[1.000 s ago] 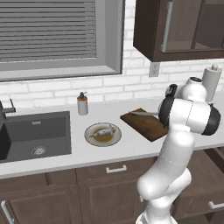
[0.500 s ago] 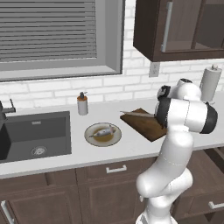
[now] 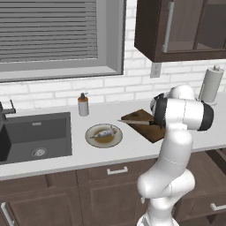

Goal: Pick up the knife from the drawer and place it on the cutting board. Then place the meat from the plate to the cutting board.

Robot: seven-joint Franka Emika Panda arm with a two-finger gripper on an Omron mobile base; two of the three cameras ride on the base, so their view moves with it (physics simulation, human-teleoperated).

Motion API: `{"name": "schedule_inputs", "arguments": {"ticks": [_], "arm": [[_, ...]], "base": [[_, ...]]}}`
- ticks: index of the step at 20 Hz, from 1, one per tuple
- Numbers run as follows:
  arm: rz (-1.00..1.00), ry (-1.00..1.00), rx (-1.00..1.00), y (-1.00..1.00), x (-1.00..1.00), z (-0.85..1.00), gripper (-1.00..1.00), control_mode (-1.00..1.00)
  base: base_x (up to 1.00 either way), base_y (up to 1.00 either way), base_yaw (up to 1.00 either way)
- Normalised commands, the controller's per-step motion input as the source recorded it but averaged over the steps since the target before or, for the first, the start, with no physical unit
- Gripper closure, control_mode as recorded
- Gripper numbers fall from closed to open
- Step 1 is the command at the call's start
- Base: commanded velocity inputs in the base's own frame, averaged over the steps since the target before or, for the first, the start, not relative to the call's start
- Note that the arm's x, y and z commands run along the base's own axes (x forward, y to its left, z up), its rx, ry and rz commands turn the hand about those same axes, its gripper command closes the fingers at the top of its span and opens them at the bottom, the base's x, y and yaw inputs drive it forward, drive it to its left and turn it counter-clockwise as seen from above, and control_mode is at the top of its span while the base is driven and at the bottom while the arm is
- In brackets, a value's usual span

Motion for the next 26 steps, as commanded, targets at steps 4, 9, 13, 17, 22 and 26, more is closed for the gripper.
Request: {"name": "schedule_inputs", "arguments": {"ticks": [4,9,13,17,22,26], "arm": [[-0.01,-0.05,0.0,0.0,0.36,-0.07,1.0,-1.0],[0.0,-0.08,0.0,-0.04,0.31,0.0,1.0,-1.0],[0.0,-0.04,0.0,-0.06,0.23,-0.01,1.0,-1.0],[0.0,-0.01,0.0,-0.04,0.19,-0.16,1.0,-1.0],[0.0,-0.01,0.0,-0.15,0.0,-0.13,1.0,-1.0],[-0.01,0.0,0.0,-0.05,0.0,-0.15,-1.0,-1.0]], "base": [[0.0,0.0,0.0],[0.0,0.0,0.0],[0.0,0.0,0.0],[0.0,0.0,0.0],[0.0,0.0,0.0],[0.0,0.0,0.0]]}}
